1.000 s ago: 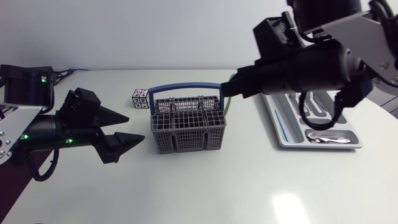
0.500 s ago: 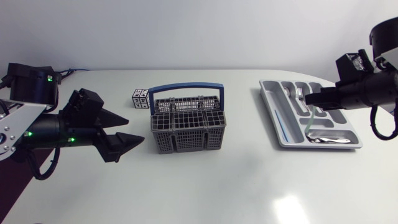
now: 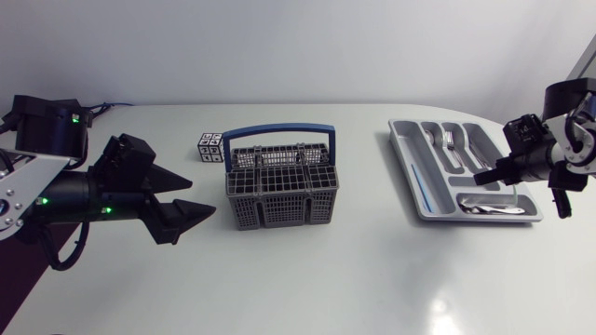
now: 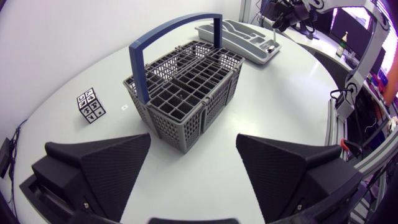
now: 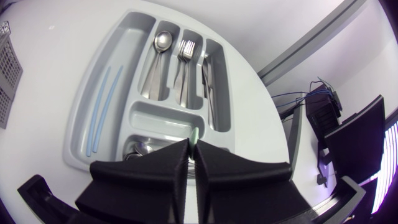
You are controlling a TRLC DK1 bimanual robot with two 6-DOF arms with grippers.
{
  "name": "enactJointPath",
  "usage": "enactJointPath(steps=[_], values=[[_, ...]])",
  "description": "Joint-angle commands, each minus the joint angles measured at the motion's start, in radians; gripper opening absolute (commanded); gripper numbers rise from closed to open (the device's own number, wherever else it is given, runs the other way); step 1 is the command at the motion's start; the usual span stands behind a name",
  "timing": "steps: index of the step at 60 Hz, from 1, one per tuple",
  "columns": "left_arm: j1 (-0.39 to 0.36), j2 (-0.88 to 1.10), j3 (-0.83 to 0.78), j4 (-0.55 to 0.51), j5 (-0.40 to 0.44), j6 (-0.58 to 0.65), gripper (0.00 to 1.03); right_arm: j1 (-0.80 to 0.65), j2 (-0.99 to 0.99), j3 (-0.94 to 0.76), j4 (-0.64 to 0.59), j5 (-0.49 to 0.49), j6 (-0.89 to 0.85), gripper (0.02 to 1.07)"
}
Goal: Transfer all utensils from the basket to the drawer tray.
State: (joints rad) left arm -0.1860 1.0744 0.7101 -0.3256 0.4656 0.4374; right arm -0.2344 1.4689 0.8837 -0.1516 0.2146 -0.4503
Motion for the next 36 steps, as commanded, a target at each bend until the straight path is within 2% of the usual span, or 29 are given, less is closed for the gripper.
enactJointPath(steps=[1, 7, 10, 15, 18, 20, 21, 22, 24, 36], values=[[-0.006, -0.007, 0.022, -0.016, -0.001, -0.023, 0.96, -0.005, 0.050, -0.038, 0.041, 0.045, -0.044, 0.13], [-0.012, -0.008, 0.015, -0.016, -0.001, -0.026, 0.96, 0.003, 0.084, -0.065, 0.099, 0.104, -0.065, 0.13], [-0.013, -0.008, 0.014, -0.015, -0.001, -0.026, 0.96, 0.014, 0.105, -0.078, 0.141, 0.135, -0.077, 0.23], [-0.012, -0.008, 0.011, -0.015, -0.002, -0.026, 0.96, 0.027, 0.142, -0.097, 0.198, 0.192, -0.090, 0.60], [-0.012, -0.013, 0.009, -0.015, -0.004, -0.028, 0.96, 0.030, 0.146, -0.098, 0.198, 0.206, -0.087, 0.74], [-0.013, -0.016, 0.009, -0.015, -0.005, -0.028, 0.96, 0.033, 0.146, -0.098, 0.198, 0.210, -0.083, 0.89], [-0.013, -0.016, 0.009, -0.015, -0.005, -0.028, 0.96, 0.033, 0.145, -0.098, 0.198, 0.210, -0.083, 0.91], [-0.013, -0.018, 0.008, -0.016, -0.005, -0.028, 0.96, 0.035, 0.142, -0.098, 0.198, 0.210, -0.080, 0.99], [-0.013, -0.018, 0.008, -0.016, -0.007, -0.028, 0.96, 0.038, 0.137, -0.095, 0.192, 0.210, -0.077, 1.03], [-0.040, -0.016, -0.001, -0.015, -0.024, -0.039, 0.96, 0.086, 0.036, -0.088, 0.126, 0.200, -0.008, 1.03]])
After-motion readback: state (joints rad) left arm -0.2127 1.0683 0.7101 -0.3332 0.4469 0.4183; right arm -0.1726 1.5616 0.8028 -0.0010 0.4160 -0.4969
